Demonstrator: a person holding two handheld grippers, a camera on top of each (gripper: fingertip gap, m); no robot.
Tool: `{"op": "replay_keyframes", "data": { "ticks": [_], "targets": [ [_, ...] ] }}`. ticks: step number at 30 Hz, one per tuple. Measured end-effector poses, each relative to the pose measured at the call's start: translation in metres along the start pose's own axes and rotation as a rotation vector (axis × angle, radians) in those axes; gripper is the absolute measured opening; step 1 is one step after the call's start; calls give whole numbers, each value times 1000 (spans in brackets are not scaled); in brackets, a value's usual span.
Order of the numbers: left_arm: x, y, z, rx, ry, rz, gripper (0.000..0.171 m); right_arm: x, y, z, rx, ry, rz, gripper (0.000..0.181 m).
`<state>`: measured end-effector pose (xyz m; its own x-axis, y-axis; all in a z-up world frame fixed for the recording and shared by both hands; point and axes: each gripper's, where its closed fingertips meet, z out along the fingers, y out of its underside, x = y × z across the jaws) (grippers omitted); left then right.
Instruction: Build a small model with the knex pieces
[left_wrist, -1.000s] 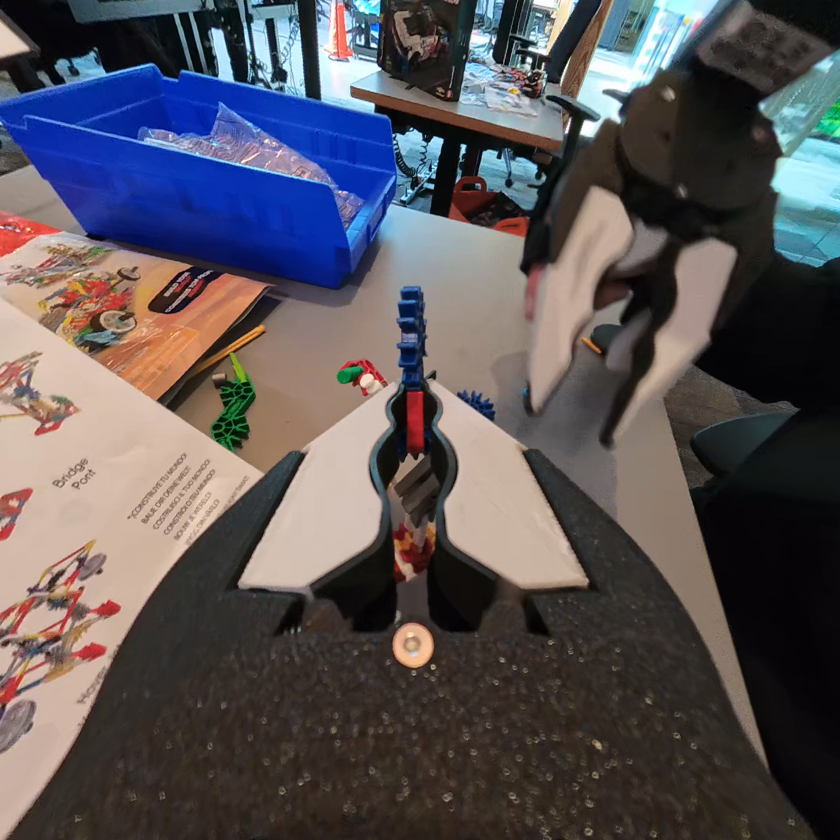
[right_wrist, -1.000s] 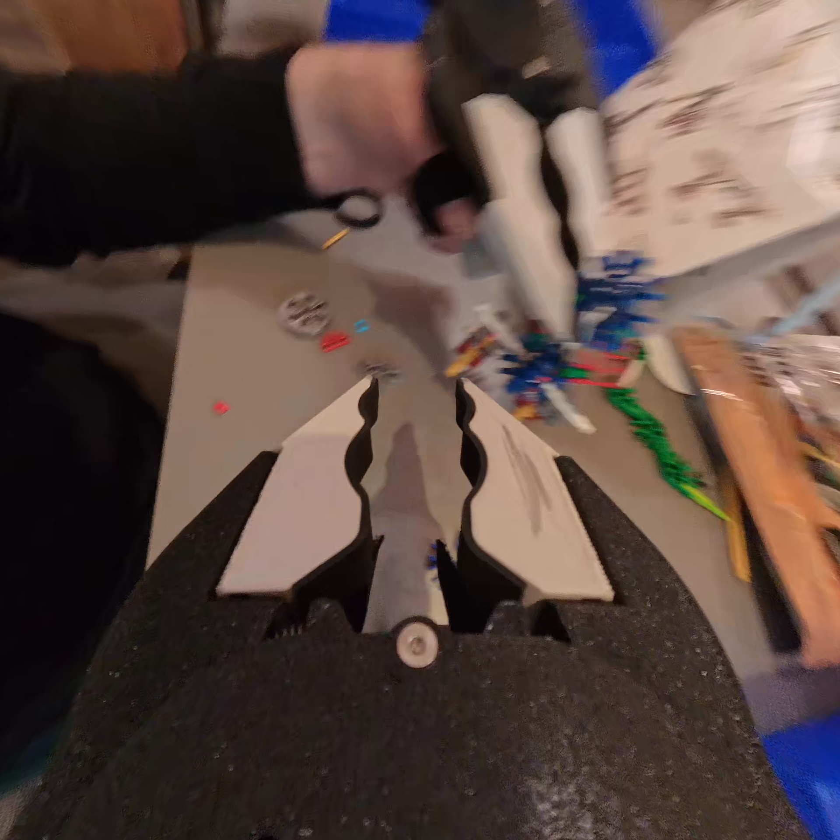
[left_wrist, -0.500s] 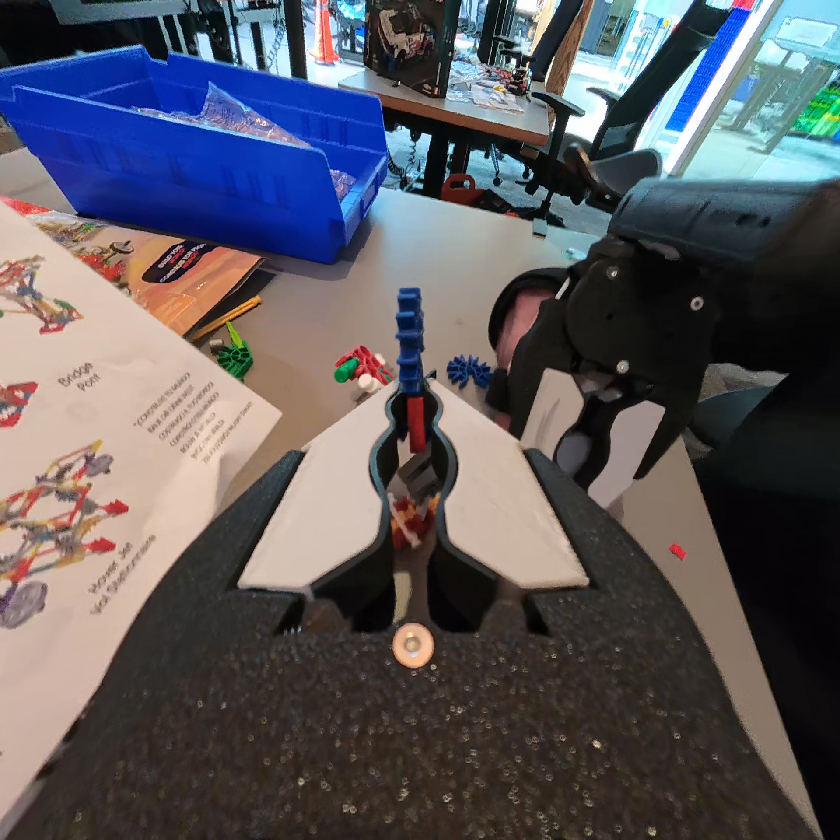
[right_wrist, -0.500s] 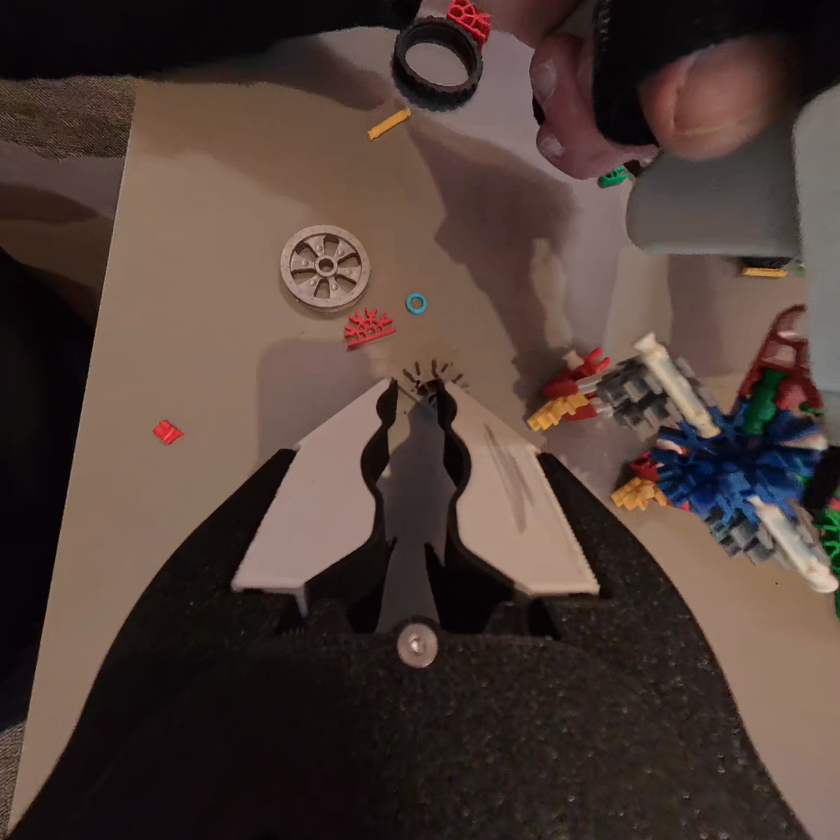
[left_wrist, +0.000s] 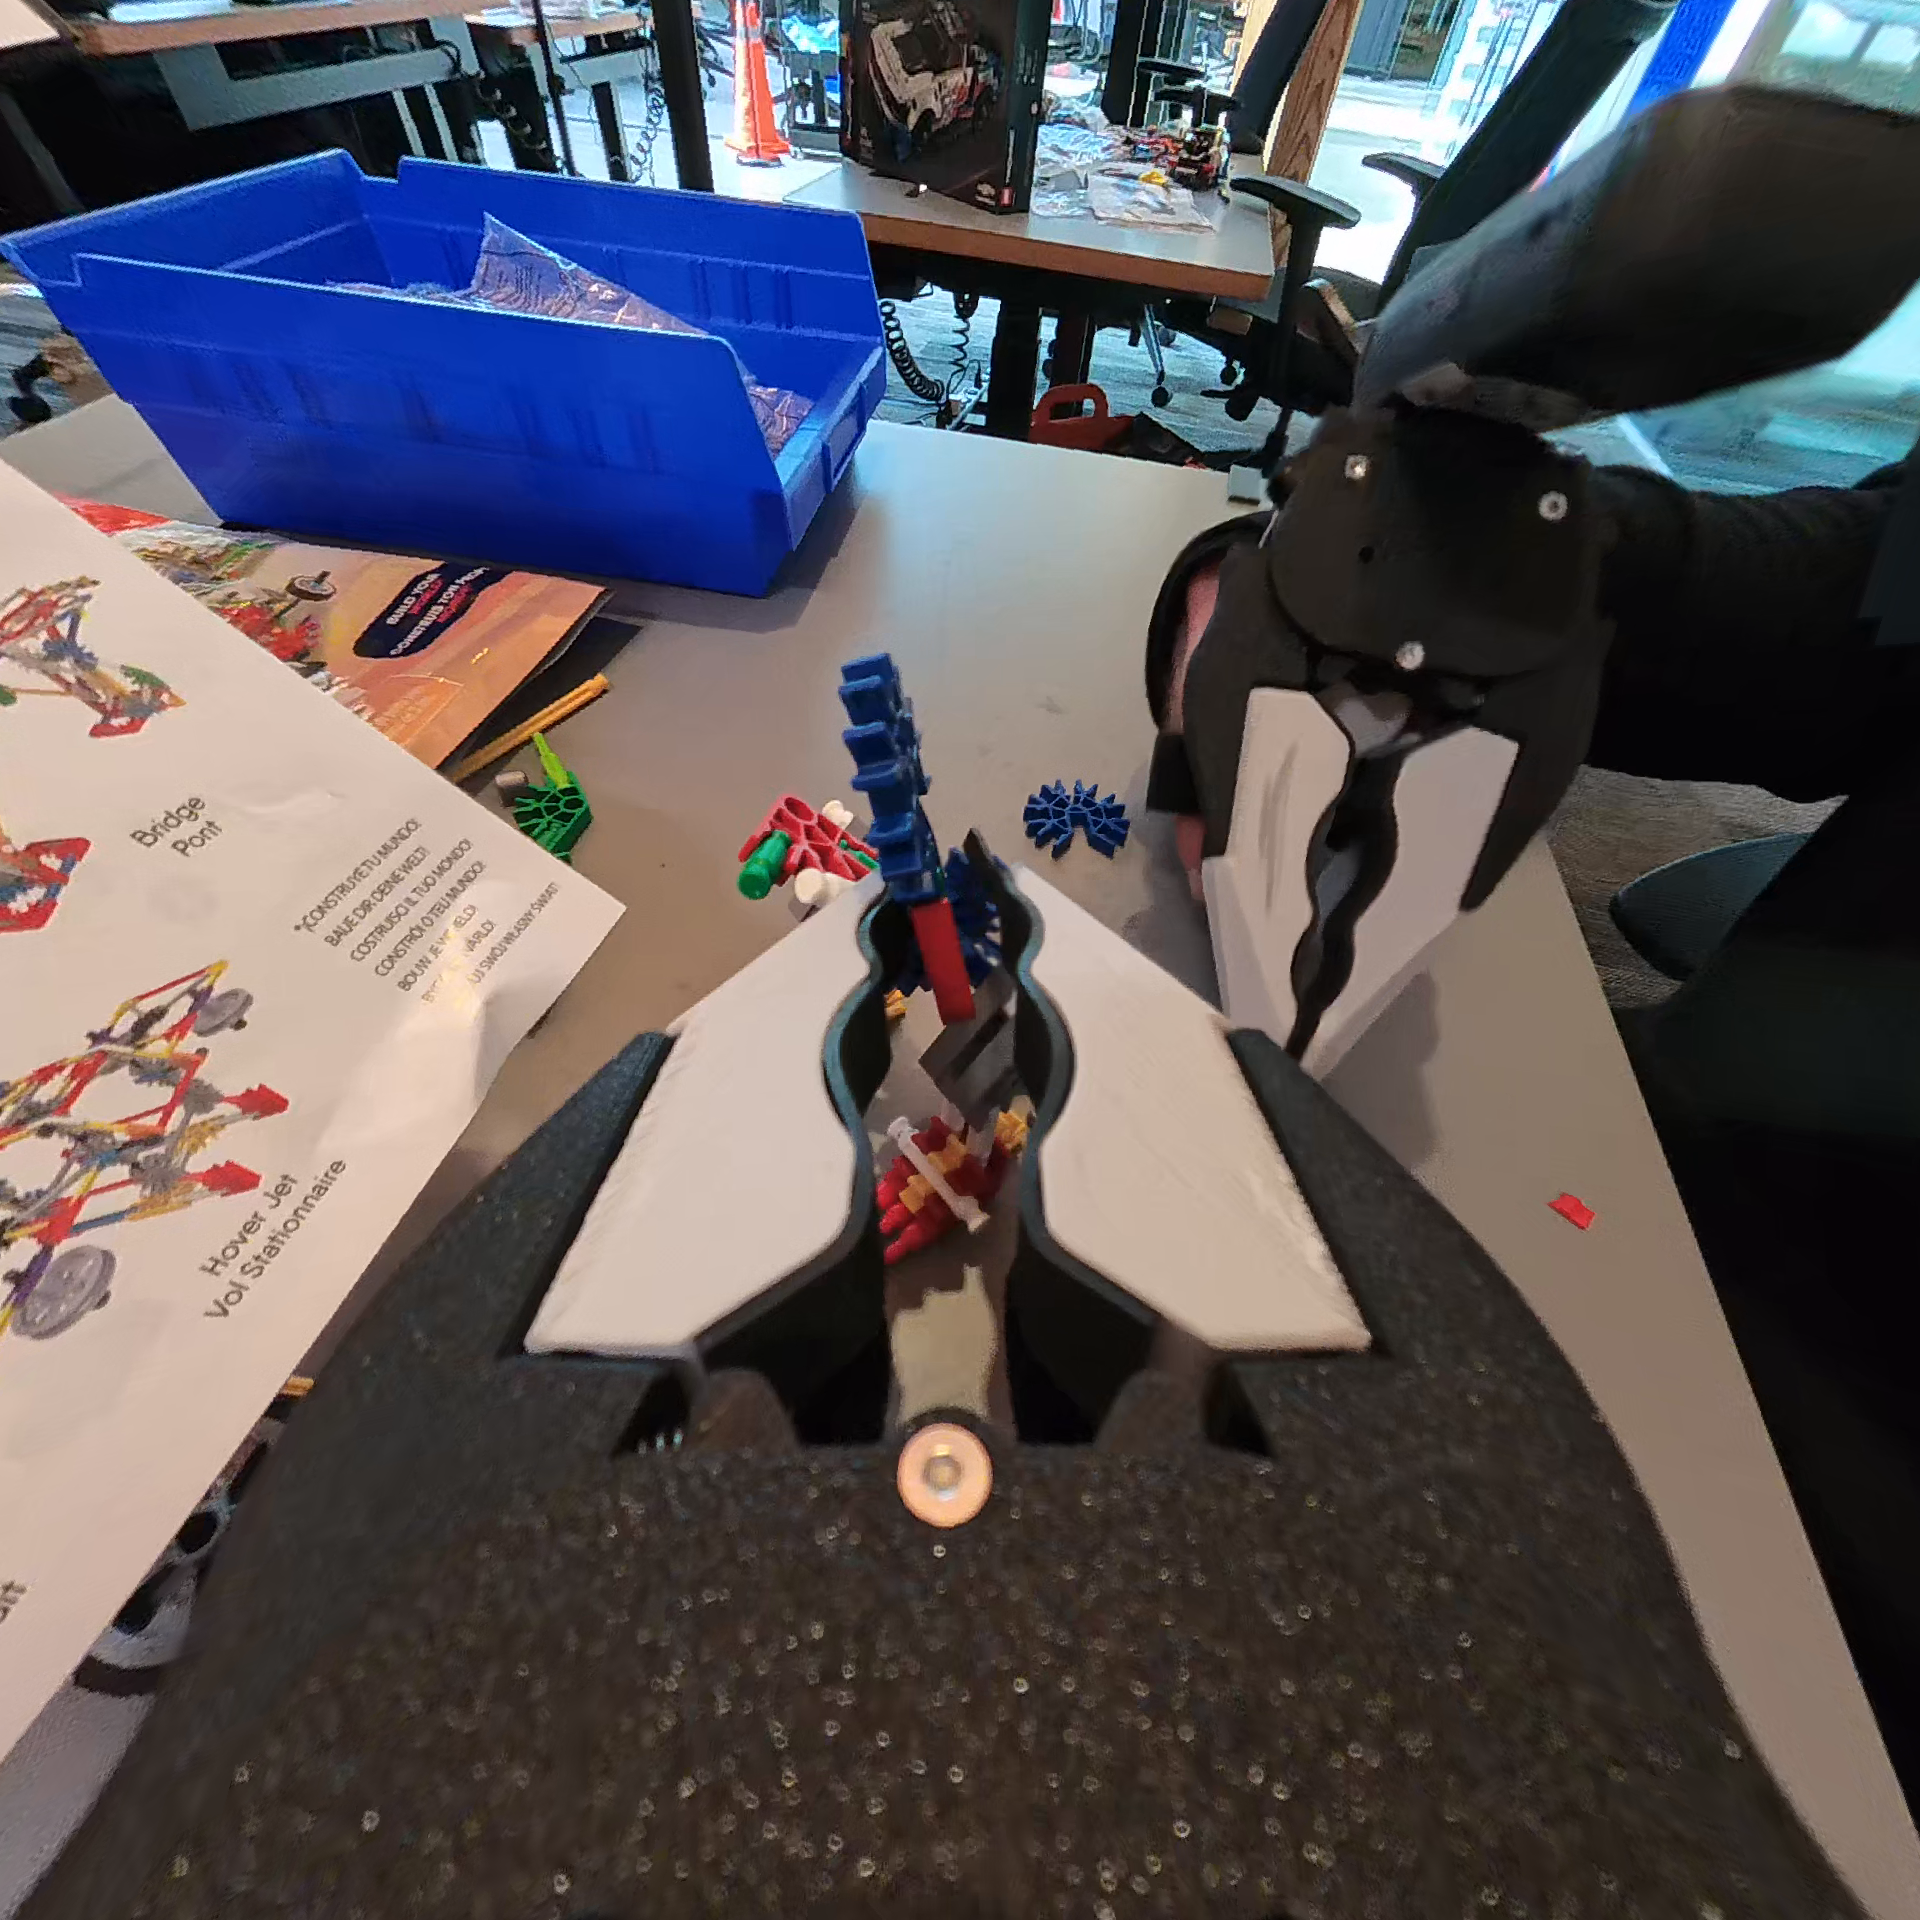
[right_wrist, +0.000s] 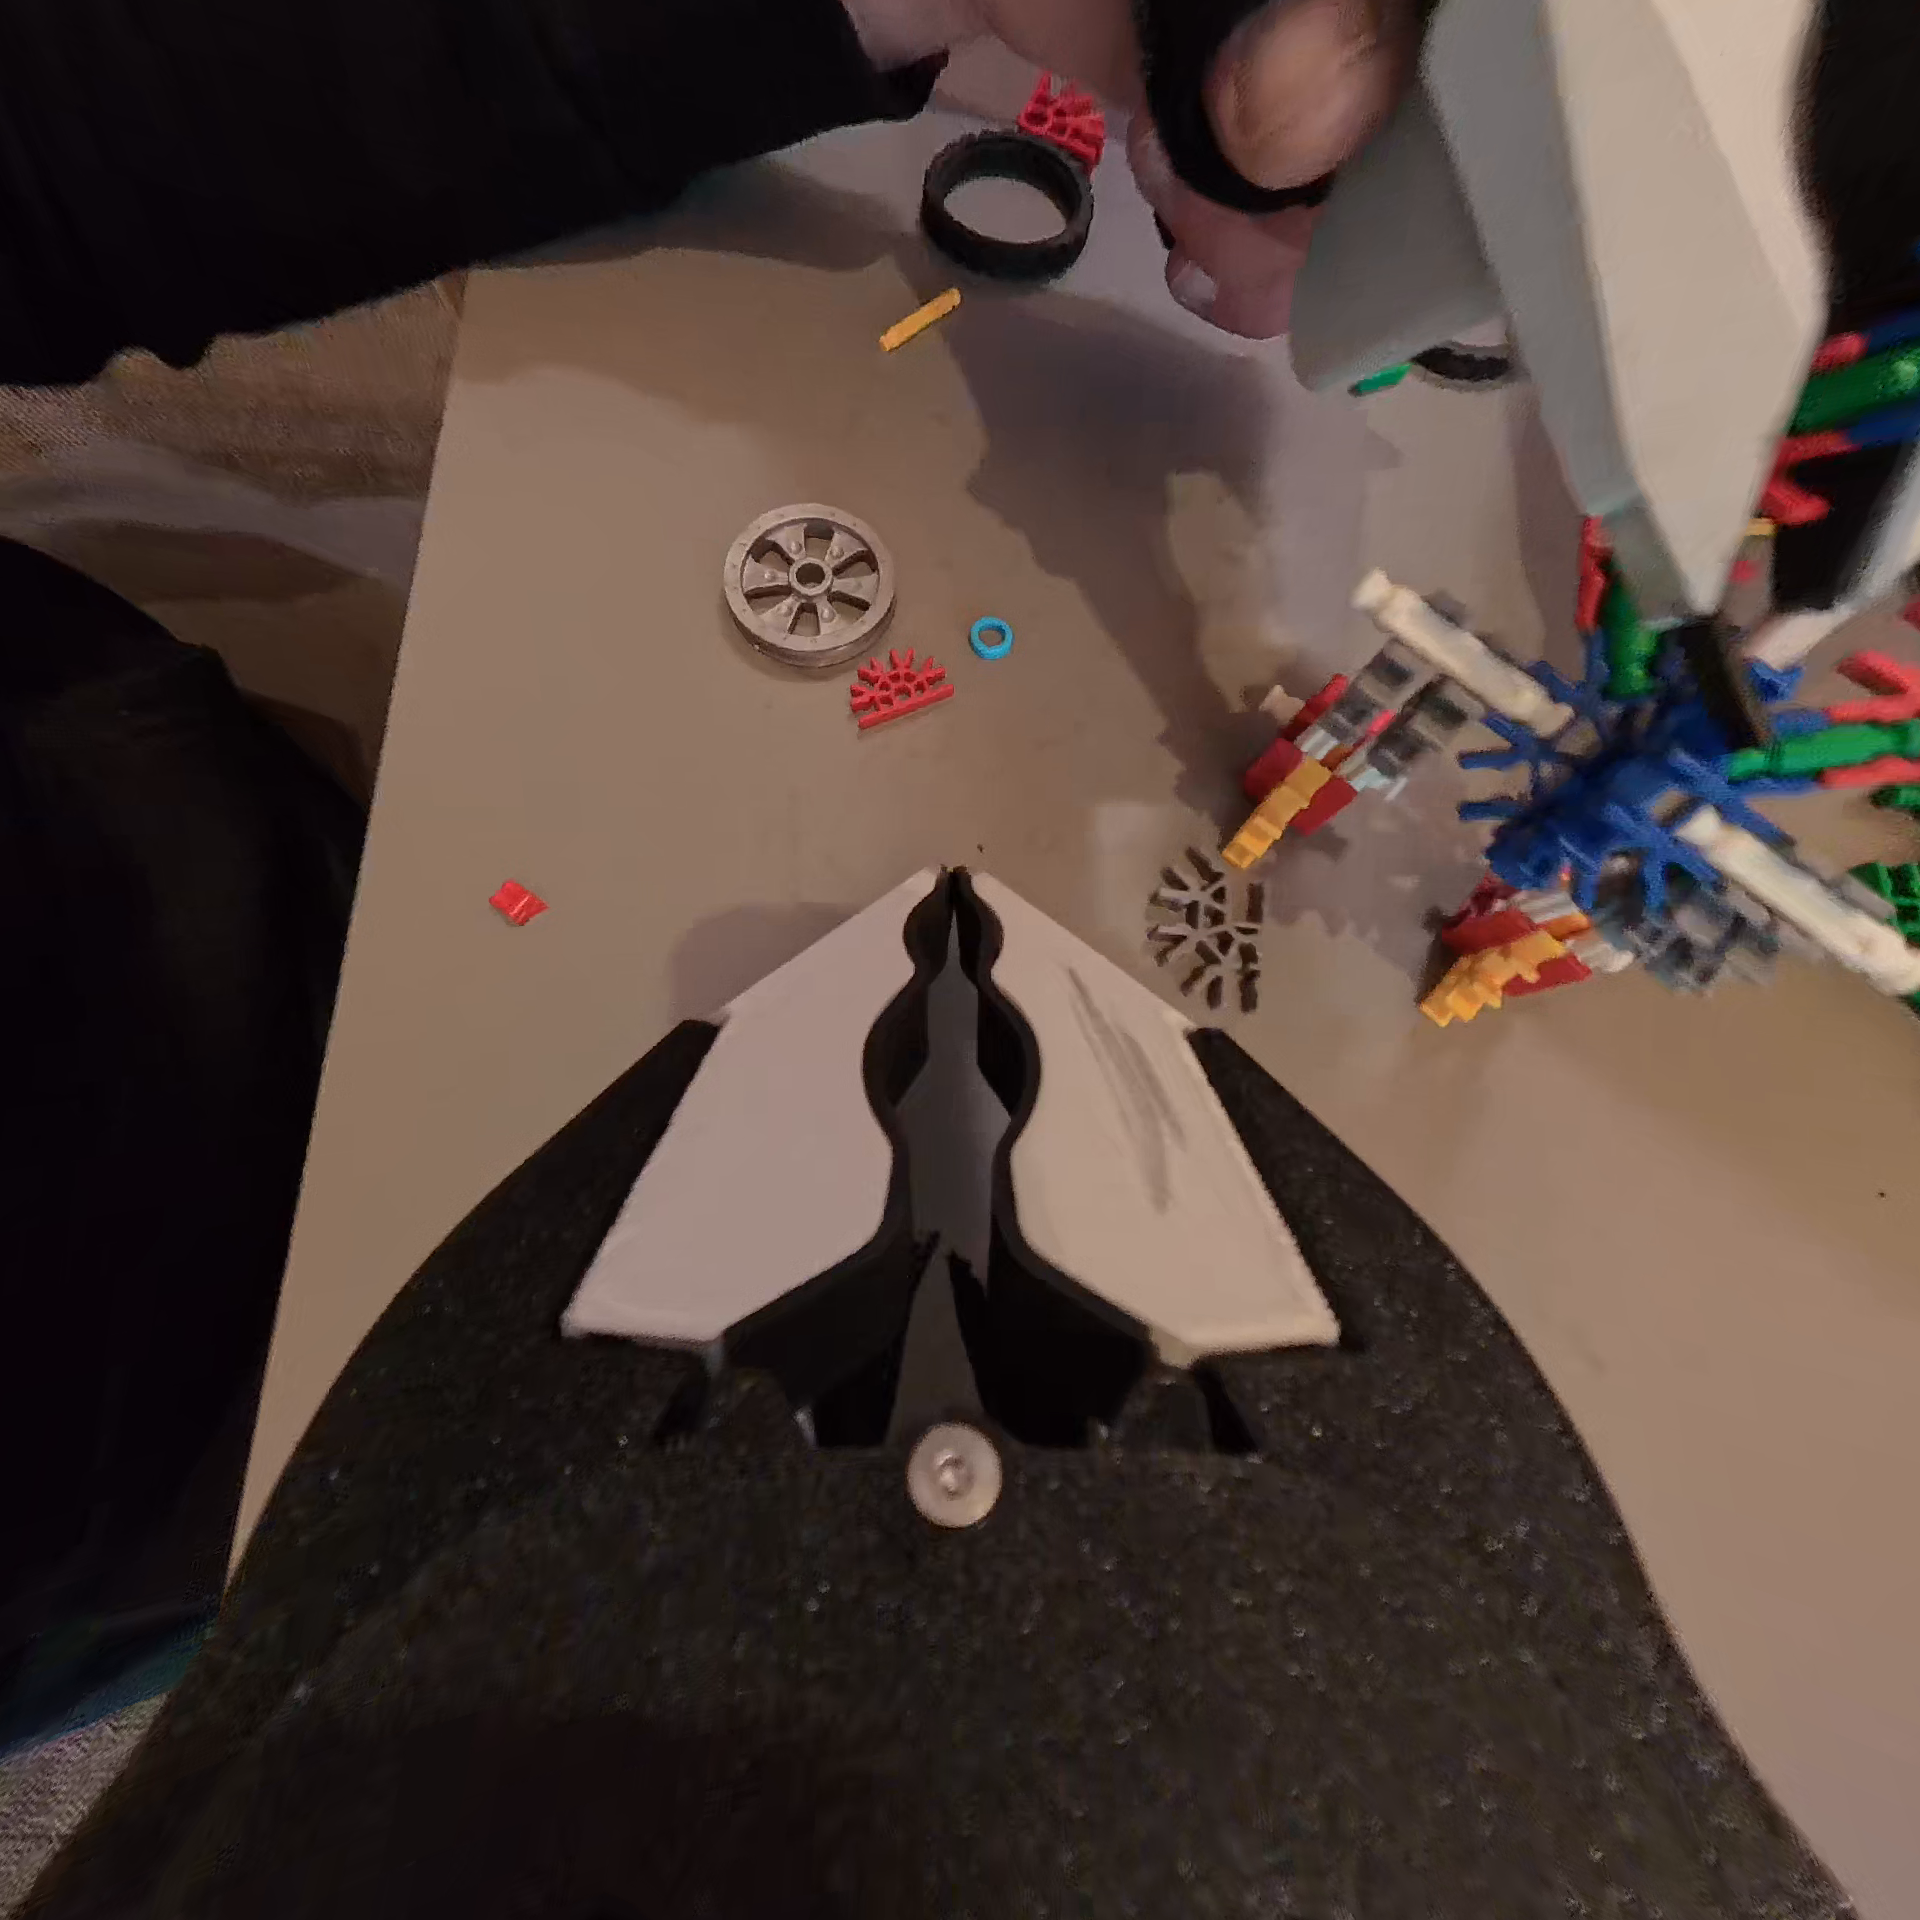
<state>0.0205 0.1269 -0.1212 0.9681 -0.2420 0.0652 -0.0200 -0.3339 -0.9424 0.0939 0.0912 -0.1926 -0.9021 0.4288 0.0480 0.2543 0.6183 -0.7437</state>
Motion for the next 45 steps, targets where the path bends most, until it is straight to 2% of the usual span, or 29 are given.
{"op": "replay_keyframes", "data": {
  "ticks": [4,7,9,11,14,16,22,26,34,38,40,43,45],
  "targets": [
    [-7,1,-5,-8,-56,17,15,22,4,-21,28,64,59,12],
    [-8,2,-8,-13,-73,31,17,42,16,-23,-52,145,58,25],
    [-10,2,-9,-12,-82,29,17,46,18,-14,-96,145,41,33],
    [-11,1,-10,-9,-87,27,17,49,23,-1,-153,130,36,33],
    [-12,2,-11,-13,-90,27,19,47,17,9,-150,87,40,26],
    [-14,2,-12,-20,-105,31,21,46,17,11,-161,78,29,21],
    [-16,3,-16,-34,-131,49,27,46,17,7,-126,75,43,20],
    [-17,2,-19,-27,-141,46,27,46,5,-6,-23,52,94,20],
    [-25,-9,-40,19,-209,43,32,61,-43,-48,319,33,170,21],
    [-23,-23,-57,64,-292,142,31,57,-66,-68,513,-123,266,20],
    [-7,-34,-64,105,-284,239,31,53,-74,-78,590,-226,309,20],
    [31,-50,-60,186,-176,374,27,46,-79,-82,630,-328,317,20],
    [44,-47,-47,153,-116,418,29,40,-81,-81,636,-383,310,20]
  ]
}}
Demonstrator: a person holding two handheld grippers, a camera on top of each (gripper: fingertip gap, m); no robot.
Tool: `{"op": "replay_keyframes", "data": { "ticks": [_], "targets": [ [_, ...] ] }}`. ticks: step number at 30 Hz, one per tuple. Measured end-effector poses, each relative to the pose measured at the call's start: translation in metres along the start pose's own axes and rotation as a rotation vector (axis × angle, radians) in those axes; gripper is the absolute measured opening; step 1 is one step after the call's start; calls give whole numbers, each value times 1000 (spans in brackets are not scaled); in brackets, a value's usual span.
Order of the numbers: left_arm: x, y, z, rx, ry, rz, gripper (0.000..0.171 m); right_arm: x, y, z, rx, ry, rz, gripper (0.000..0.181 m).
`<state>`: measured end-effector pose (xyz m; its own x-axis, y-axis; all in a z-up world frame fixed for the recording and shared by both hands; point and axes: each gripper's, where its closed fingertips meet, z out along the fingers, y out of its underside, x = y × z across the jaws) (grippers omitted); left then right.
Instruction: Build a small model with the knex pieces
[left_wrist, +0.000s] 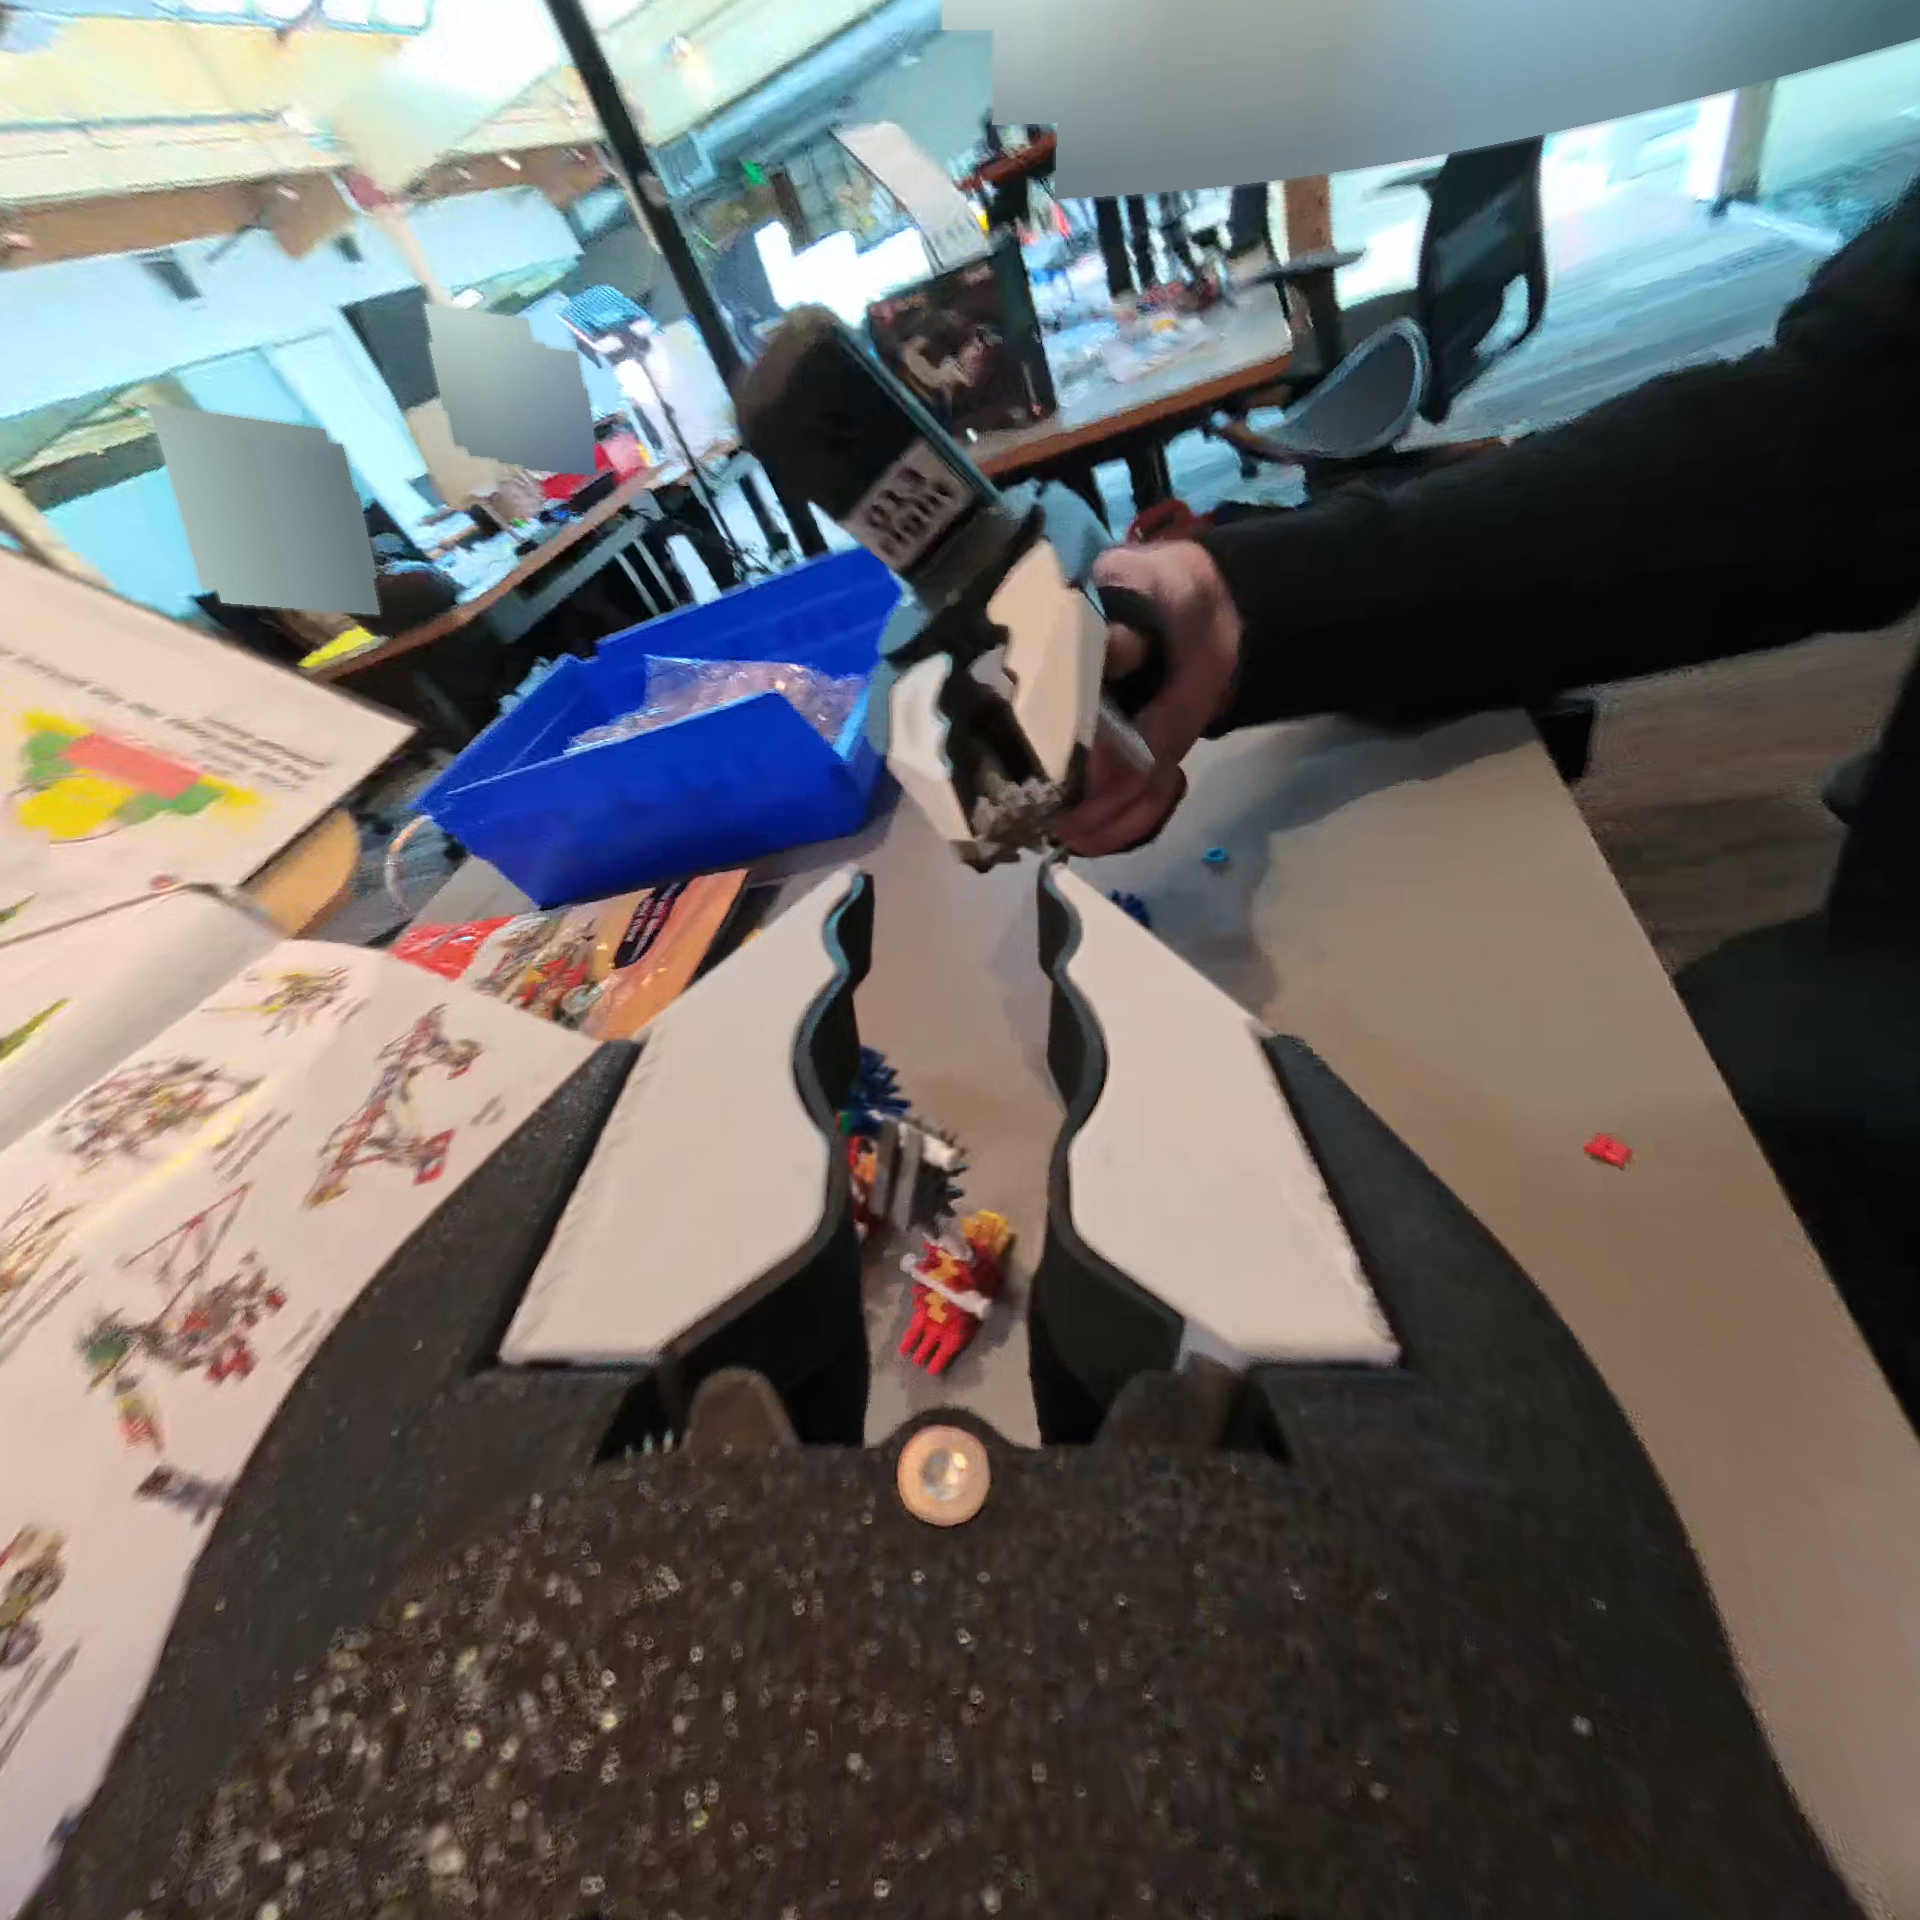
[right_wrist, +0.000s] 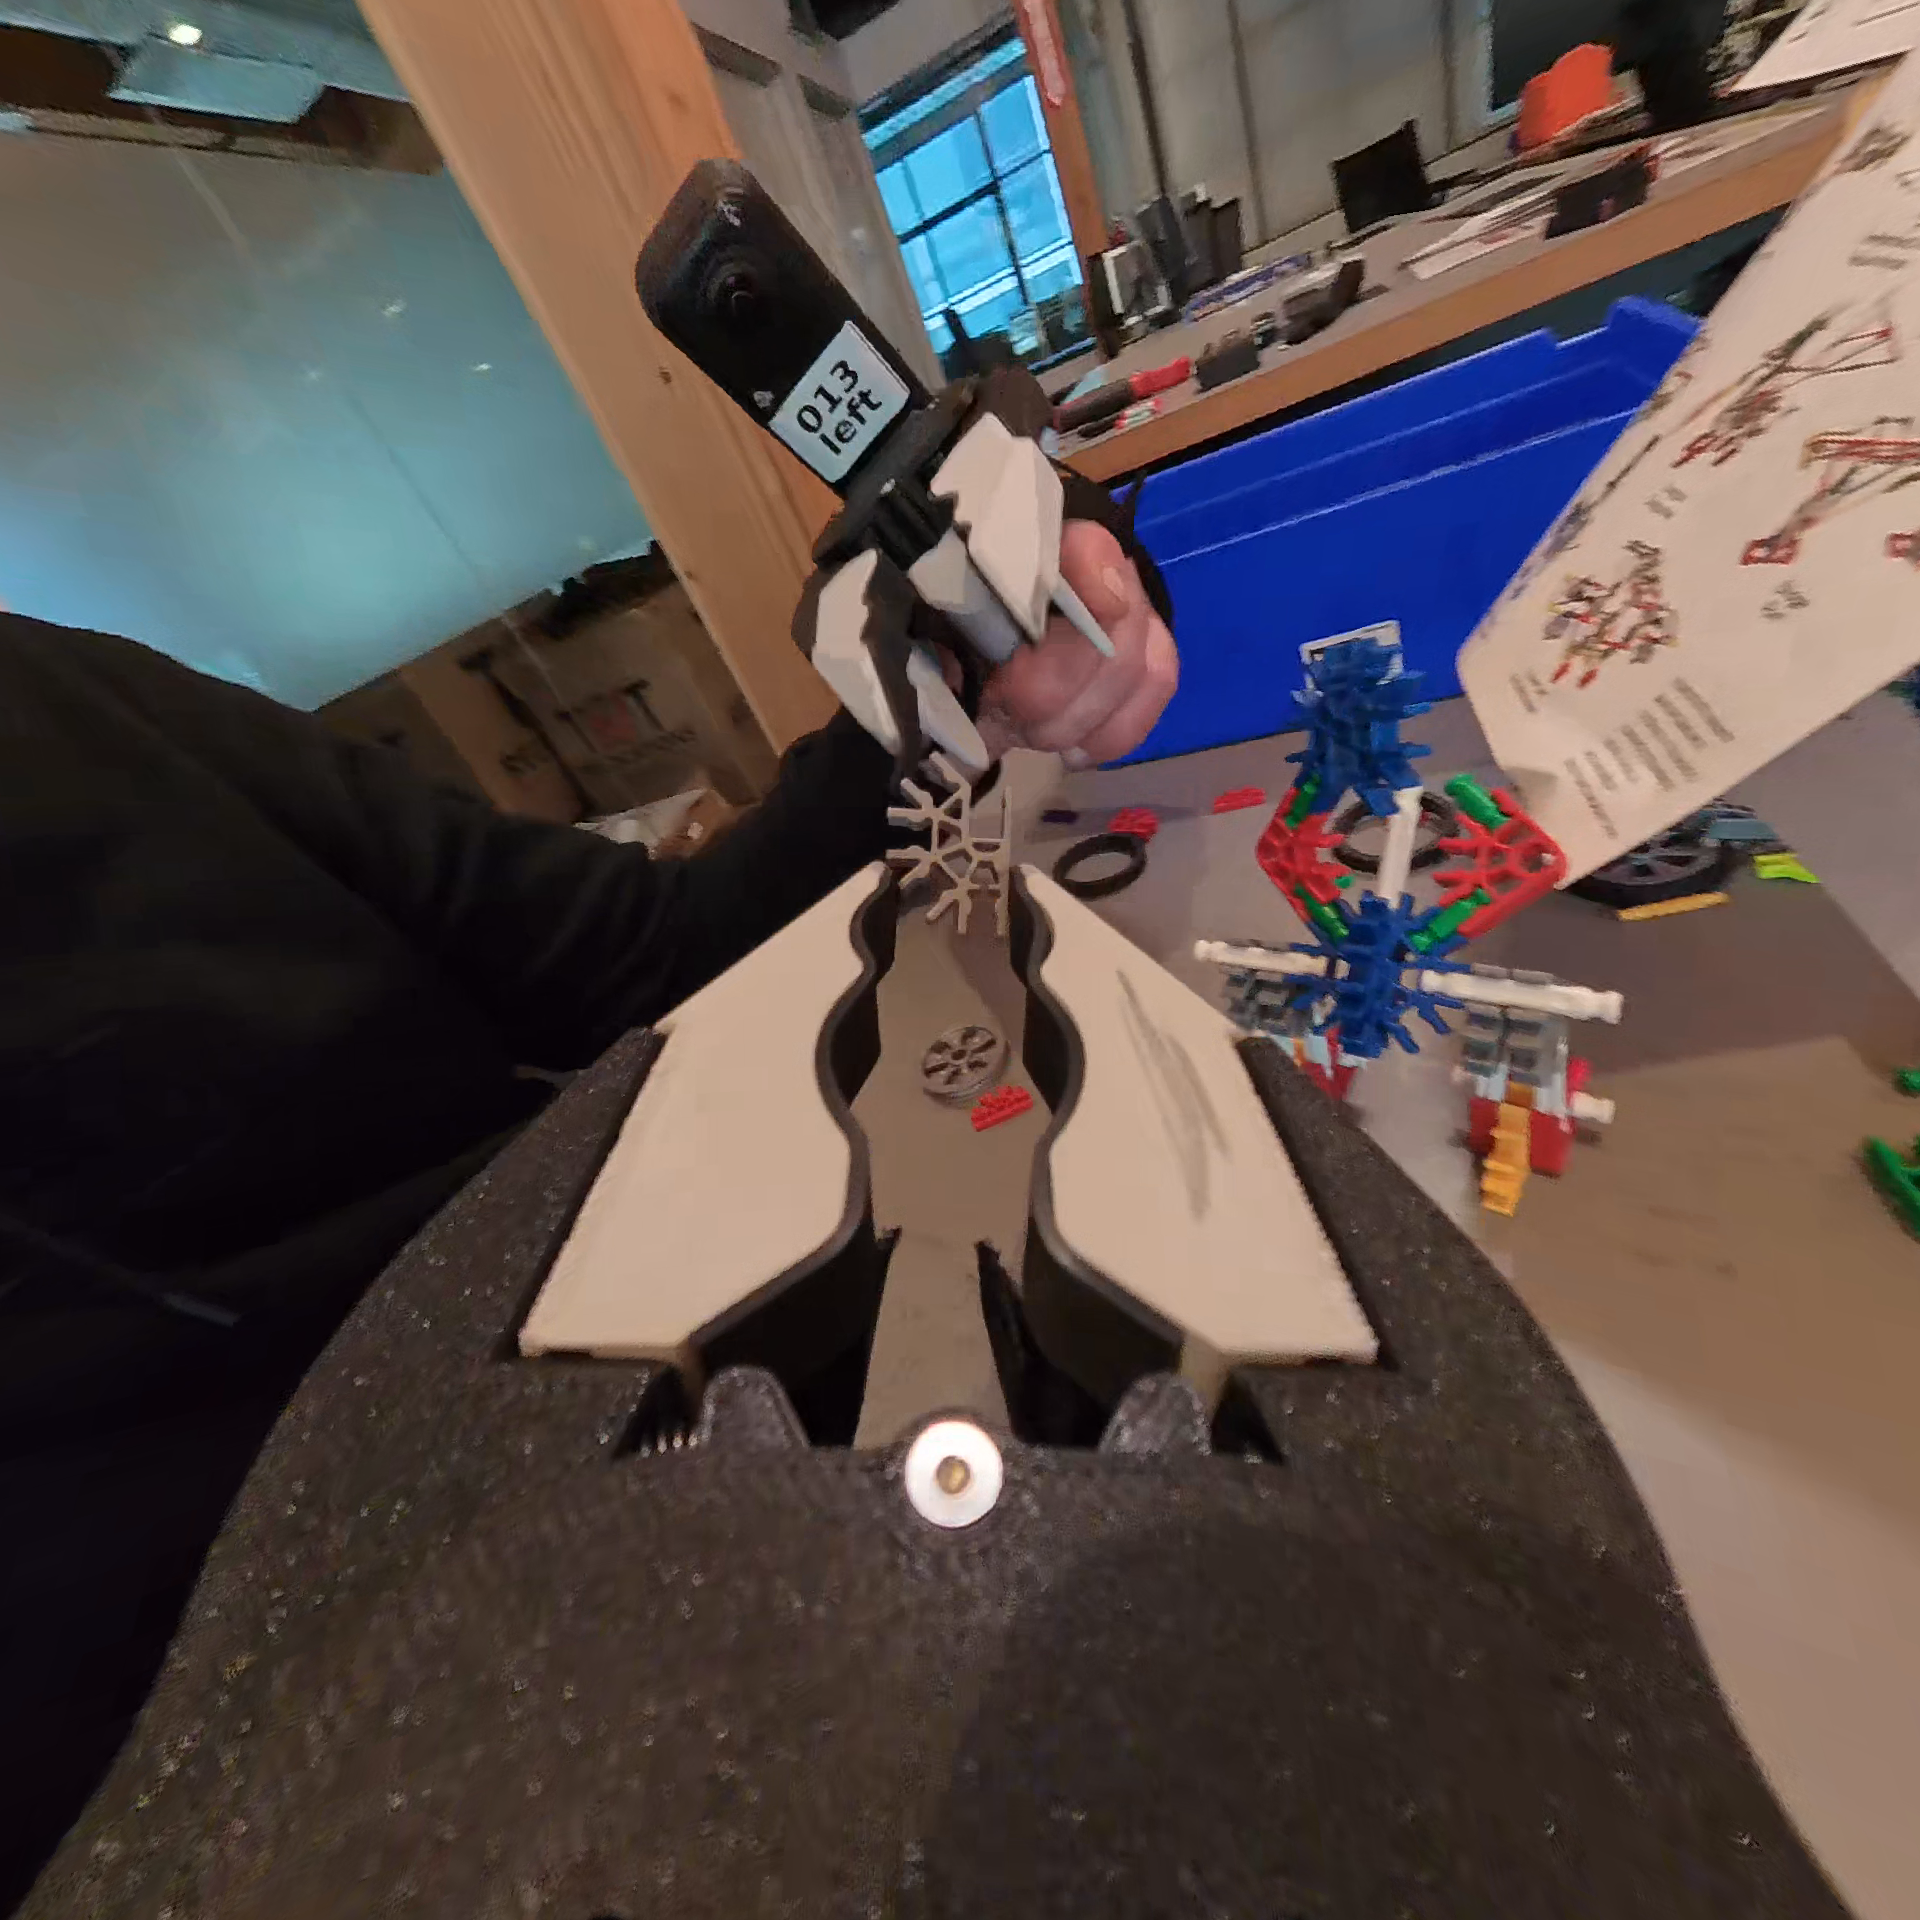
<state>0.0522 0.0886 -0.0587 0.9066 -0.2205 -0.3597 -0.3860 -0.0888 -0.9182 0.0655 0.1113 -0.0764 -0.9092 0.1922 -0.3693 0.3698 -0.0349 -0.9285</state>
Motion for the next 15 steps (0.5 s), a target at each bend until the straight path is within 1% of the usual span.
{"op": "replay_keyframes", "data": {
  "ticks": [3,7,10,13,15],
  "targets": [
    [13,9,13,-44,51,43,31,-7,0,5,-8,-54,-1,20],
    [23,4,20,-18,97,55,23,-13,5,12,-38,-118,32,20],
    [30,9,22,-32,135,56,11,-17,8,17,-49,-154,39,20],
    [25,10,21,-41,109,68,9,-14,5,17,-36,-142,45,21],
    [18,13,21,-64,78,54,8,-6,3,17,-32,-66,2,21]
  ]
}}
